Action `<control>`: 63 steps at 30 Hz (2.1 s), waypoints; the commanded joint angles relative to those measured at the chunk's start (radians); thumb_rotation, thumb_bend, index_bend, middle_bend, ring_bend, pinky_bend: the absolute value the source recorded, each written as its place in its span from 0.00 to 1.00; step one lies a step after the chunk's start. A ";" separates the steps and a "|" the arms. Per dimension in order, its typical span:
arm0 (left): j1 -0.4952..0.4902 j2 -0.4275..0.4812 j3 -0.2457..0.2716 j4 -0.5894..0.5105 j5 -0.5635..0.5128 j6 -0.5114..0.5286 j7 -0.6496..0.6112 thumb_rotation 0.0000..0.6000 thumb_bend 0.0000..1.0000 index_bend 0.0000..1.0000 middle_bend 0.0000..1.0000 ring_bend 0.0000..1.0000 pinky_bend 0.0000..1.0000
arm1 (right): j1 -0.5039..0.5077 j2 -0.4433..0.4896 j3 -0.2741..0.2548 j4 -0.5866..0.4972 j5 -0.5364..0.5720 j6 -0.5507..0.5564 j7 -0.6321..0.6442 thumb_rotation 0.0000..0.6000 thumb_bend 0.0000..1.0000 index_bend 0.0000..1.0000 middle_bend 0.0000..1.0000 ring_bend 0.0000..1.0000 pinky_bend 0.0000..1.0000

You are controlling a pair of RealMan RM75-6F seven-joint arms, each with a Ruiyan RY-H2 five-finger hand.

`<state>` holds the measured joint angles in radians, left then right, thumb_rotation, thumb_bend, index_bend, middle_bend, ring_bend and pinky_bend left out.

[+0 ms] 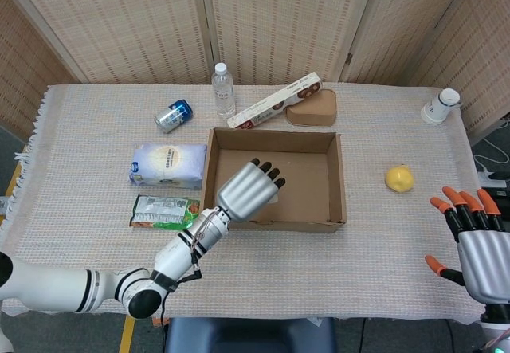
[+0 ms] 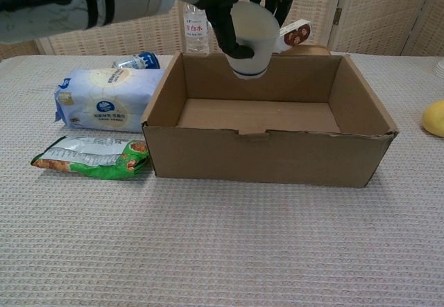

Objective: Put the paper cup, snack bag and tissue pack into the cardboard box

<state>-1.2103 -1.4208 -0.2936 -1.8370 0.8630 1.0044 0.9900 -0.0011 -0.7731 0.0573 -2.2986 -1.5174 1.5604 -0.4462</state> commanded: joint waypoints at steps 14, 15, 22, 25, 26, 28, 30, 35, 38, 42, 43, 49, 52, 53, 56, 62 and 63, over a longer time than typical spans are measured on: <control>0.021 0.149 0.071 -0.080 -0.081 0.088 0.000 1.00 0.19 0.00 0.00 0.00 0.10 | 0.005 0.002 0.005 -0.002 0.011 -0.001 0.006 1.00 0.00 0.20 0.10 0.00 0.00; 0.053 0.193 0.082 -0.119 -0.081 0.121 -0.014 1.00 0.19 0.00 0.00 0.00 0.11 | 0.003 0.003 0.003 -0.003 0.006 0.001 0.009 1.00 0.00 0.20 0.10 0.00 0.00; 0.391 0.497 0.275 -0.321 0.107 0.318 -0.236 1.00 0.19 0.00 0.00 0.00 0.18 | -0.017 0.013 -0.016 -0.012 -0.048 0.018 0.017 1.00 0.00 0.20 0.10 0.00 0.00; 0.494 0.540 0.336 -0.322 0.211 0.362 -0.333 1.00 0.19 0.00 0.04 0.00 0.18 | -0.017 0.011 -0.019 -0.017 -0.059 0.014 0.013 1.00 0.00 0.20 0.10 0.00 0.00; 0.535 0.538 0.359 -0.313 0.262 0.384 -0.368 1.00 0.19 0.01 0.06 0.00 0.19 | -0.018 0.010 -0.020 -0.018 -0.065 0.013 0.010 1.00 0.00 0.20 0.10 0.00 0.00; 0.570 0.526 0.380 -0.295 0.316 0.403 -0.393 1.00 0.19 0.03 0.09 0.01 0.21 | -0.017 0.007 -0.021 -0.019 -0.070 0.011 0.007 1.00 0.00 0.20 0.10 0.00 0.00; 0.584 0.519 0.387 -0.284 0.339 0.412 -0.402 1.00 0.20 0.05 0.12 0.02 0.22 | -0.017 0.006 -0.022 -0.019 -0.071 0.011 0.005 1.00 0.00 0.20 0.10 0.00 0.00; 0.670 0.382 0.434 -0.169 0.428 0.399 -0.475 1.00 0.22 0.07 0.16 0.06 0.26 | -0.008 -0.006 -0.024 -0.019 -0.066 -0.013 -0.012 1.00 0.00 0.20 0.10 0.00 0.00; 0.691 0.313 0.428 -0.106 0.444 0.378 -0.507 1.00 0.22 0.07 0.17 0.07 0.26 | -0.007 -0.006 -0.018 -0.018 -0.050 -0.011 -0.012 1.00 0.00 0.20 0.10 0.00 0.00; 0.699 0.243 0.421 -0.031 0.451 0.327 -0.521 1.00 0.22 0.09 0.17 0.07 0.26 | -0.008 -0.004 -0.013 -0.019 -0.039 -0.004 -0.012 1.00 0.00 0.20 0.10 0.00 0.00; 0.699 0.222 0.417 -0.007 0.451 0.311 -0.523 1.00 0.22 0.09 0.17 0.07 0.25 | -0.009 -0.005 -0.012 -0.018 -0.038 -0.002 -0.014 1.00 0.00 0.20 0.10 0.00 0.00; 0.674 0.156 0.377 0.086 0.406 0.207 -0.531 1.00 0.22 0.13 0.16 0.05 0.23 | -0.008 -0.011 -0.010 -0.015 -0.027 -0.002 -0.024 1.00 0.00 0.19 0.10 0.00 0.00; 0.654 0.137 0.351 0.121 0.382 0.160 -0.531 1.00 0.23 0.13 0.14 0.04 0.23 | -0.008 -0.013 -0.007 -0.014 -0.018 -0.001 -0.028 1.00 0.00 0.19 0.10 0.00 0.00; 0.647 0.131 0.341 0.130 0.374 0.147 -0.532 1.00 0.23 0.13 0.14 0.04 0.22 | -0.008 -0.013 -0.007 -0.014 -0.016 0.000 -0.029 1.00 0.00 0.19 0.10 0.00 0.00; 0.630 0.111 0.307 0.155 0.336 0.113 -0.540 1.00 0.23 0.13 0.12 0.02 0.22 | -0.007 -0.014 -0.005 -0.015 -0.012 0.002 -0.029 1.00 0.00 0.19 0.10 0.00 0.00; 0.600 0.075 0.273 0.212 0.281 0.049 -0.524 1.00 0.25 0.15 0.12 0.02 0.22 | -0.002 -0.005 -0.002 -0.014 0.000 -0.008 -0.013 1.00 0.00 0.19 0.10 0.00 0.00; 0.597 0.071 0.271 0.219 0.273 0.039 -0.526 1.00 0.25 0.15 0.12 0.02 0.22 | -0.001 -0.003 -0.002 -0.014 0.000 -0.008 -0.011 1.00 0.00 0.19 0.10 0.00 0.00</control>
<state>-0.6058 -1.3408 -0.0156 -1.6275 1.1479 1.0561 0.4635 -0.0030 -0.7774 0.0550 -2.3126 -1.5180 1.5529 -0.4574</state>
